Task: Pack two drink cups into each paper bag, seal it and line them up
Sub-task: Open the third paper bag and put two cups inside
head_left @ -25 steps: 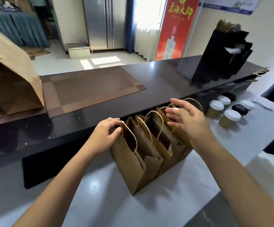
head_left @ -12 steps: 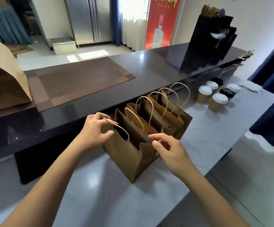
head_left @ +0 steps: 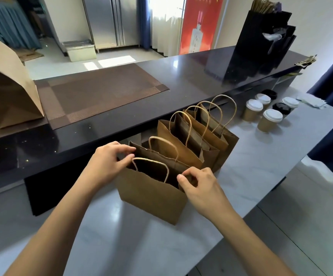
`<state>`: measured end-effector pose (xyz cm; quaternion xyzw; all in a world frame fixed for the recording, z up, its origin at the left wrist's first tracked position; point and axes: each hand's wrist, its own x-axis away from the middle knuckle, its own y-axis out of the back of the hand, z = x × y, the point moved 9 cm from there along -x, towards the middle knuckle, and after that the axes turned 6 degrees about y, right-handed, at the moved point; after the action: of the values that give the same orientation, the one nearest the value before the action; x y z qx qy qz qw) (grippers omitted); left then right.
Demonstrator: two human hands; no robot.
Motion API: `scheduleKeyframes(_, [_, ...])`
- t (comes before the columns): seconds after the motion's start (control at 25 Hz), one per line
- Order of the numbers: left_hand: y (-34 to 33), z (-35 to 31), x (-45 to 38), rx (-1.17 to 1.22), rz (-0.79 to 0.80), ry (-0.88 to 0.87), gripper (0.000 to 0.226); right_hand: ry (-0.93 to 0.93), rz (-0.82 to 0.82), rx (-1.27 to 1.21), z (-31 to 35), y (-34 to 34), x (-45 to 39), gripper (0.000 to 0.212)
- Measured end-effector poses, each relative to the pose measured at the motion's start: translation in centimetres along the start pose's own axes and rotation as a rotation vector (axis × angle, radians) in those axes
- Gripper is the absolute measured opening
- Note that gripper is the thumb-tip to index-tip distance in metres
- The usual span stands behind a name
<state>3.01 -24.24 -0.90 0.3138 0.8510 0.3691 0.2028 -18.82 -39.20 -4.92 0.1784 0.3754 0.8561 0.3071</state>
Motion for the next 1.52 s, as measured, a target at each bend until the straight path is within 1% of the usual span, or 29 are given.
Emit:
scheduleKeyframes(0.16, [-0.4,0.7,1.9,-0.007,0.015,0.021,0.032,-0.033,0.005,0.012,0.2,-0.4,0.6,0.023])
scheduleKeyframes(0.28, [-0.9,1.6,3.5,0.003,0.115,0.06,0.053,-0.04,0.021,-0.008,0.2,-0.5,1.1,0.022])
scheduleKeyframes(0.36, [-1.2,2.1,4.5,0.022,0.199,0.107,0.066,-0.047,0.055,0.002,0.2,-0.8,1.5,0.033])
scheduleKeyframes(0.44, [-1.7,2.5,5.3,0.021,0.268,0.144,0.075,-0.055,0.089,0.0,0.1,-1.2,2.0,0.054])
scheduleKeyframes(0.52, [-2.1,2.7,6.1,0.031,0.321,0.155,0.085,-0.051,0.101,-0.024,0.3,-1.3,2.4,0.07])
scheduleKeyframes(0.6, [-2.3,2.6,6.9,0.06,0.357,0.154,0.093,-0.049,0.087,-0.051,0.3,-1.0,2.8,0.076])
scheduleKeyframes(0.68, [-2.4,2.6,7.6,0.084,0.373,0.15,0.099,-0.041,0.076,-0.052,0.2,-0.7,3.2,0.078])
scheduleKeyframes(0.88, [-2.7,2.0,9.4,0.1,0.382,0.113,0.106,-0.039,0.144,0.006,-0.5,-0.1,4.8,0.088])
scheduleKeyframes(1.08, [-3.9,0.9,11.4,0.113,0.445,0.068,0.106,-0.067,0.175,0.011,-1.9,0.9,7.2,0.093])
scheduleKeyframes(1.24, [-5.0,-0.9,12.2,0.107,0.472,0.01,0.106,-0.081,0.143,-0.01,-3.3,2.4,9.3,0.093])
scheduleKeyframes(1.52, [-7.9,-5.8,12.8,0.112,0.576,-0.08,0.104,-0.153,0.082,-0.028,-6.9,6.2,11.9,0.088])
